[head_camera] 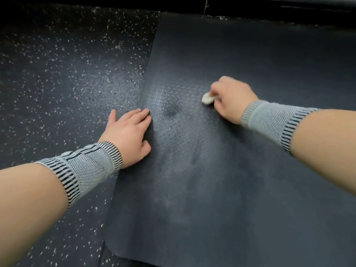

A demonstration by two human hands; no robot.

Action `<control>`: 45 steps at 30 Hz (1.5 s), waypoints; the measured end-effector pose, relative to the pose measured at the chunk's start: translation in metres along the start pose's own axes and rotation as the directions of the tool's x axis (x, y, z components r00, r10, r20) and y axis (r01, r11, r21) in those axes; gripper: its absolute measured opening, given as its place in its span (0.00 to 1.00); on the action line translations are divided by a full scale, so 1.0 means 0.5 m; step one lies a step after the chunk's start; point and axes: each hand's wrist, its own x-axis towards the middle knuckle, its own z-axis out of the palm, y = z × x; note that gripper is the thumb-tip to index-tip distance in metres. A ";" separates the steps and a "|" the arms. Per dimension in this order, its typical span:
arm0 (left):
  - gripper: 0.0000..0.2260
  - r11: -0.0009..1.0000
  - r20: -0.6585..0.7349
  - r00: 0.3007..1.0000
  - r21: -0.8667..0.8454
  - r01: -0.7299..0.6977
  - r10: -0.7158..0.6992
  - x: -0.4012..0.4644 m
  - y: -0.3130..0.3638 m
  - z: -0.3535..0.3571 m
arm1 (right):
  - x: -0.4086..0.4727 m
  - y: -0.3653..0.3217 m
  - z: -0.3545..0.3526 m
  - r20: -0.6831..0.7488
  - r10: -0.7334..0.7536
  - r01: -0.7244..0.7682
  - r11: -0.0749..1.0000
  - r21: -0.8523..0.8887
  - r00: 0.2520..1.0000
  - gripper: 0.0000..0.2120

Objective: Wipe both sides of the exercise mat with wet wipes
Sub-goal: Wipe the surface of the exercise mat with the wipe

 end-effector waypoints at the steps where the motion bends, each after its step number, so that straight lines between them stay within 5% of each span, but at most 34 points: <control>1: 0.32 1.000 -0.009 1.000 -0.008 -0.006 0.006 0.000 -0.004 0.000 | 0.010 0.001 -0.005 -0.024 0.119 -0.118 0.993 0.013 0.993 0.11; 3: 0.32 1.000 -0.010 1.000 -0.024 -0.016 0.016 0.001 -0.008 -0.001 | -0.020 -0.041 0.003 0.013 0.086 -0.087 0.996 0.027 0.996 0.09; 5: 0.32 0.999 -0.017 1.000 -0.039 -0.017 0.016 0.000 -0.010 0.000 | -0.095 -0.105 0.030 0.098 -0.174 0.161 0.978 0.134 0.980 0.07; 7: 0.32 0.998 -0.037 0.999 -0.062 -0.013 0.010 -0.002 -0.014 0.004 | -0.166 -0.163 0.033 0.209 -0.439 0.370 0.879 0.301 0.874 0.07; 9: 0.32 0.997 -0.051 0.999 -0.082 -0.006 0.002 -0.004 -0.017 0.008 | -0.148 -0.150 0.037 0.202 -0.561 0.501 0.819 0.280 0.803 0.08; 11: 0.32 0.996 -0.058 0.998 -0.086 -0.010 0.005 -0.004 -0.020 0.010 | -0.073 -0.115 0.025 0.203 -0.401 0.381 0.915 0.132 0.893 0.06; 13: 0.32 0.996 -0.056 0.998 -0.084 -0.012 0.007 -0.002 -0.021 0.009 | 0.004 -0.072 0.015 0.065 -0.094 0.091 0.994 0.052 0.993 0.08; 15: 0.32 0.995 -0.049 0.999 -0.095 -0.009 0.005 0.000 -0.021 0.006 | 0.026 -0.079 0.011 -0.024 0.084 -0.082 0.995 0.063 0.996 0.09; 18: 0.32 0.993 -0.059 0.998 -0.116 -0.020 0.013 0.001 -0.024 0.008 | -0.059 -0.175 0.051 0.088 -0.195 0.181 0.973 0.144 0.977 0.08; 20: 0.30 0.991 -0.079 0.997 -0.133 -0.026 0.015 0.002 -0.027 0.010 | -0.118 -0.231 0.055 0.148 -0.465 0.415 0.866 0.278 0.873 0.06; 22: 0.27 0.988 -0.093 0.996 -0.151 -0.029 0.015 0.004 -0.032 0.010 | -0.087 -0.218 0.048 0.205 -0.508 0.470 0.858 0.208 0.837 0.08; 25: 0.25 0.987 -0.126 0.992 -0.159 -0.037 0.017 0.004 -0.039 0.013 | 0.036 -0.143 0.028 0.102 -0.118 0.113 0.992 0.048 0.988 0.10; 27: 0.24 0.985 -0.166 0.986 -0.170 -0.040 0.011 0.004 -0.047 0.017 | 0.086 -0.102 0.010 -0.022 0.146 -0.145 0.988 0.042 0.989 0.10; 28: 0.24 0.983 -0.184 0.983 -0.182 -0.038 0.004 0.004 -0.052 0.019 | 0.082 -0.108 0.010 -0.050 0.160 -0.158 0.986 0.046 0.986 0.10; 31: 0.25 0.974 -0.237 0.971 -0.225 -0.020 -0.035 0.008 -0.063 0.020 | -0.011 -0.193 0.047 0.047 -0.133 0.127 0.984 0.126 0.990 0.07; 34: 0.25 0.960 -0.263 0.961 -0.279 0.007 -0.084 0.008 -0.071 0.021 | -0.084 -0.252 0.061 0.122 -0.501 0.450 0.841 0.300 0.857 0.10; 36: 0.25 0.951 -0.243 0.964 -0.307 0.024 -0.103 0.003 -0.074 0.024 | -0.025 -0.227 0.058 0.125 -0.486 0.462 0.868 0.180 0.865 0.06; 38: 0.26 0.945 -0.221 0.969 -0.326 0.034 -0.112 -0.002 -0.075 0.027 | 0.062 -0.187 0.044 0.062 -0.237 0.235 0.971 0.038 0.970 0.08; 41: 0.30 0.943 -0.172 0.977 -0.326 0.063 -0.124 -0.010 -0.075 0.026 | 0.113 -0.182 0.032 -0.026 0.009 -0.007 0.999 0.043 1.000 0.09; 43: 0.33 0.947 -0.137 0.982 -0.310 0.082 -0.130 -0.011 -0.076 0.022 | 0.054 -0.237 0.063 -0.026 -0.198 0.200 0.971 0.132 0.980 0.05; 45: 0.35 0.947 -0.125 0.983 -0.308 0.090 -0.134 -0.012 -0.079 0.019 | -0.032 -0.302 0.078 0.008 -0.501 0.476 0.827 0.299 0.865 0.06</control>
